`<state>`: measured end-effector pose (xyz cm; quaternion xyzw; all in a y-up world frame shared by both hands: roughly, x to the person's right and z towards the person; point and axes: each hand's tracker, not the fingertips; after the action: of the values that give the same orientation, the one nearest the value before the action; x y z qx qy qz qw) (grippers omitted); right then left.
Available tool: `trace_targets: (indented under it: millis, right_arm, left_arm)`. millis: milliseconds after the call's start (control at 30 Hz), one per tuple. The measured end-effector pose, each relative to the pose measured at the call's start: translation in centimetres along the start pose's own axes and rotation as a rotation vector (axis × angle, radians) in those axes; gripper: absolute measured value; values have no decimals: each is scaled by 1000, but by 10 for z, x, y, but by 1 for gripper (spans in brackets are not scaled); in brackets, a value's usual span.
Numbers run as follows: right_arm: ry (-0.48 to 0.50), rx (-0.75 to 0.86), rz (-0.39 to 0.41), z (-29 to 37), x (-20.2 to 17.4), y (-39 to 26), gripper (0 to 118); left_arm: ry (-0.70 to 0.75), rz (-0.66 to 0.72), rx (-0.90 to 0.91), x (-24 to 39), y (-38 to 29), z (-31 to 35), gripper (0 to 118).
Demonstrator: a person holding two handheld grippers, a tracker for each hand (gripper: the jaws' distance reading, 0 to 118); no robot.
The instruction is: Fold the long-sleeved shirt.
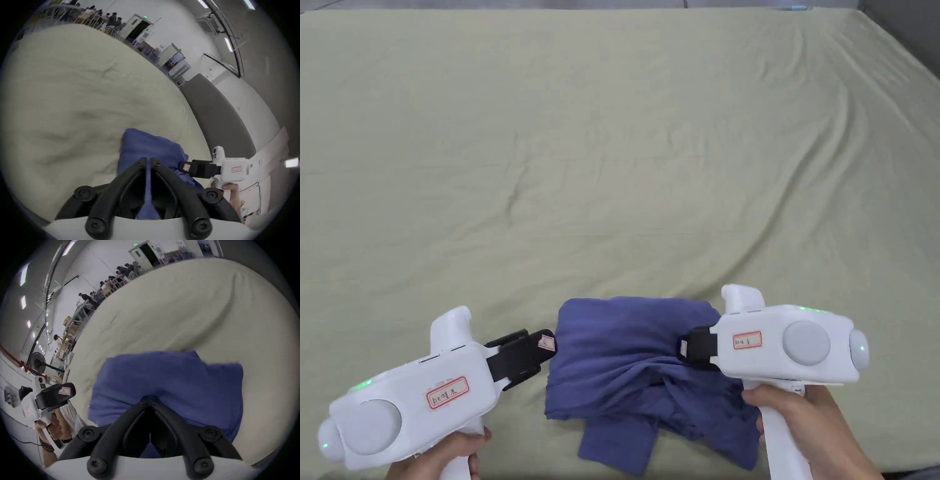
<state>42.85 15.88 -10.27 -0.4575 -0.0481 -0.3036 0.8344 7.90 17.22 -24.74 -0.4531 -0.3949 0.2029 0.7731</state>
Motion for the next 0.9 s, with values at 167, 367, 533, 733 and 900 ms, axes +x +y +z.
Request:
trace_targets:
  millis: [167, 367, 533, 733, 900]
  right_arm:
    - [56, -3, -97, -2, 18, -1, 3]
    - [47, -5, -63, -3, 15, 0, 3]
    - [46, -2, -64, -2, 14, -2, 3]
    - [30, -10, -50, -3, 10, 0, 3]
    - [5, -17, -36, 0, 4, 2, 3]
  left_arm:
    - [-34, 108, -92, -16, -4, -31, 118]
    - [-94, 201, -105, -26, -4, -68, 118]
    - [-168, 224, -83, -25, -2, -87, 118]
    - [-206, 133, -158, -5, -8, -102, 52]
    - [-141, 36, -157, 7, -14, -105, 11]
